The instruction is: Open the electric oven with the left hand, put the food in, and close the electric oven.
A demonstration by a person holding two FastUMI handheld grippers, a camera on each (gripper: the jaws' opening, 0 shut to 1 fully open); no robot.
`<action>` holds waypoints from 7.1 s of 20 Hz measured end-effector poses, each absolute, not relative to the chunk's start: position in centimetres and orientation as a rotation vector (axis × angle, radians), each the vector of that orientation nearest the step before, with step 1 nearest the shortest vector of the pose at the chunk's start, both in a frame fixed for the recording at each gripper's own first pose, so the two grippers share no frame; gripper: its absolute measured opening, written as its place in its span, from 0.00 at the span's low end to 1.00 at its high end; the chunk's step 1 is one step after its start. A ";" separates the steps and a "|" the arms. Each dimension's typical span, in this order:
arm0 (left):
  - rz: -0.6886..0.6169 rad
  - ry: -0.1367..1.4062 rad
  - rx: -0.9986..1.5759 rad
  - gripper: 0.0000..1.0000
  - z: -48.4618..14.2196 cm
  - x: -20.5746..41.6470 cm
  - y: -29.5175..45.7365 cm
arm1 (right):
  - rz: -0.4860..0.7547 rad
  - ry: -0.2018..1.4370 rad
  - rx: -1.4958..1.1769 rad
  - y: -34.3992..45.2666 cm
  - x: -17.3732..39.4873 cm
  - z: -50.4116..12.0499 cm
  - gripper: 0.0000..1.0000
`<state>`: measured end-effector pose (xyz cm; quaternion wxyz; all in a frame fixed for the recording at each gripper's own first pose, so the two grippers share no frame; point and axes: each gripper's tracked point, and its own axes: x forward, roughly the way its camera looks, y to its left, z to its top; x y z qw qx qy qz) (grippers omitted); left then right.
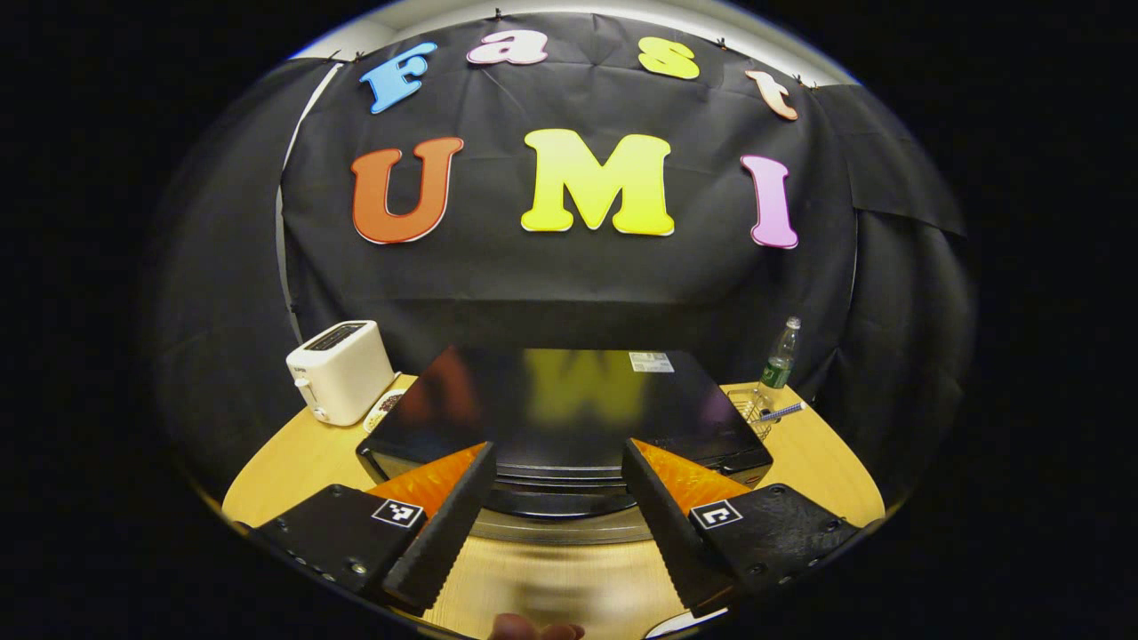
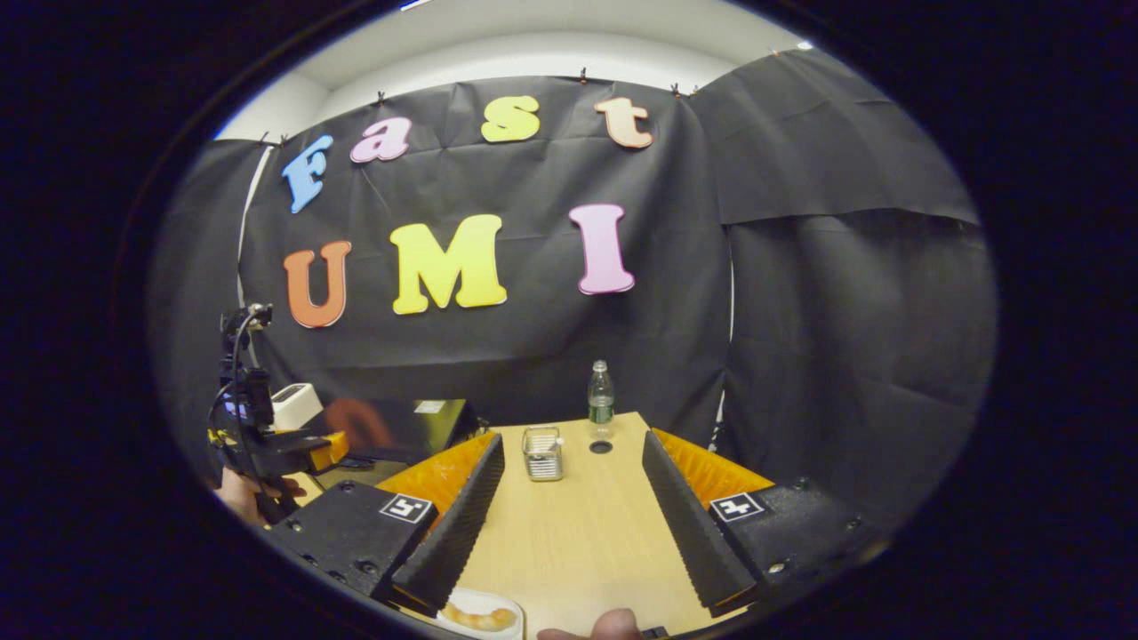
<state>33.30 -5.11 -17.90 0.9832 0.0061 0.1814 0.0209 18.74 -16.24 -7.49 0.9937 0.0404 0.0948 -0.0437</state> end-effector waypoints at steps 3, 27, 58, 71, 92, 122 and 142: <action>0.047 0.389 0.014 0.94 -19.2 34.3 -4.7 | -0.099 0.199 0.086 -16.7 18.8 -7.8 0.98; 0.016 0.596 0.014 0.96 -23.2 27.3 -4.6 | -0.075 0.207 0.092 -13.9 16.9 -8.1 0.98; -0.113 0.769 -0.037 0.94 -34.2 16.7 -3.9 | -0.138 0.305 -0.032 -7.6 6.0 -8.1 0.99; -0.176 0.290 -0.022 0.93 -15.4 13.9 0.3 | -0.225 0.415 0.071 -4.7 1.4 -12.7 0.98; 0.084 0.130 -0.085 0.93 -2.8 7.1 5.7 | -0.051 1.012 0.370 -0.3 7.9 -37.4 0.87; -0.099 0.154 -0.080 0.93 -3.6 11.0 3.4 | -0.068 0.943 0.837 2.8 6.5 -30.7 0.16; 0.121 0.284 -0.080 0.93 -5.4 3.0 17.4 | 0.063 0.659 0.827 16.8 31.1 -26.9 0.16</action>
